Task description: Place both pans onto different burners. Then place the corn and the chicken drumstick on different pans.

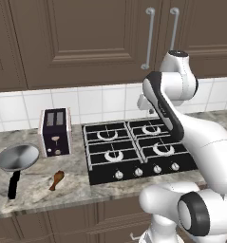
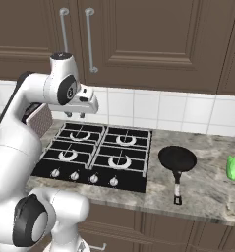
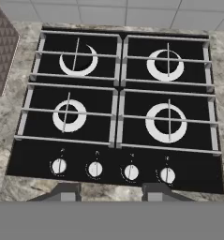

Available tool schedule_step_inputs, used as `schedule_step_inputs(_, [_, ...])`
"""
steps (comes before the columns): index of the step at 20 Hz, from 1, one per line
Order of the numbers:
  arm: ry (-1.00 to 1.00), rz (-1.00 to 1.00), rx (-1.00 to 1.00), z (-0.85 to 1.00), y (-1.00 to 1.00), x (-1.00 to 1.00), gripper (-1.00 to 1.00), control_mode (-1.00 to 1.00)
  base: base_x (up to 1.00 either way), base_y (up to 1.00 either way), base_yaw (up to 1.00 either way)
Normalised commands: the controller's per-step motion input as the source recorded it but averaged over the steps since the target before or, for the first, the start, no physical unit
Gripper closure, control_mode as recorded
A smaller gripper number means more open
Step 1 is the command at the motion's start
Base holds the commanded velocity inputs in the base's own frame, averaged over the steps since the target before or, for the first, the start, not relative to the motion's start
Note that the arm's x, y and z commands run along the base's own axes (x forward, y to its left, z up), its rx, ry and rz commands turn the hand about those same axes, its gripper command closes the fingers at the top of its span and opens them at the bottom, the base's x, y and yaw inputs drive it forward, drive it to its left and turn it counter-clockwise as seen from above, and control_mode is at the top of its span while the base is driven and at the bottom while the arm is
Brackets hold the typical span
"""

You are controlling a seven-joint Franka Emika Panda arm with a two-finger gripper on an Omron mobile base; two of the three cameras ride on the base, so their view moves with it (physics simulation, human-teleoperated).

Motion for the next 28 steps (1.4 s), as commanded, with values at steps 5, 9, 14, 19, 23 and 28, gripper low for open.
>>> schedule_step_inputs(5, [0.00,0.00,0.00,-0.01,0.00,-0.15,-1.00,-1.00,0.00,0.00,0.00])
schedule_step_inputs(9, [0.00,0.00,0.00,-0.05,0.00,-0.41,-1.00,-1.00,0.00,0.00,0.00])
schedule_step_inputs(14, [0.00,0.00,0.00,-0.24,0.02,-0.48,-1.00,-1.00,0.00,0.00,0.00])
schedule_step_inputs(19, [-0.05,0.00,-0.05,-0.29,0.02,-0.46,-1.00,-1.00,0.00,0.00,0.00])
schedule_step_inputs(23, [-0.03,0.00,-0.01,-0.25,0.10,-0.37,-1.00,-1.00,0.00,0.00,0.00])
schedule_step_inputs(28, [0.00,-0.02,0.02,-0.26,0.28,-0.12,-1.00,-1.00,0.00,0.00,0.00])
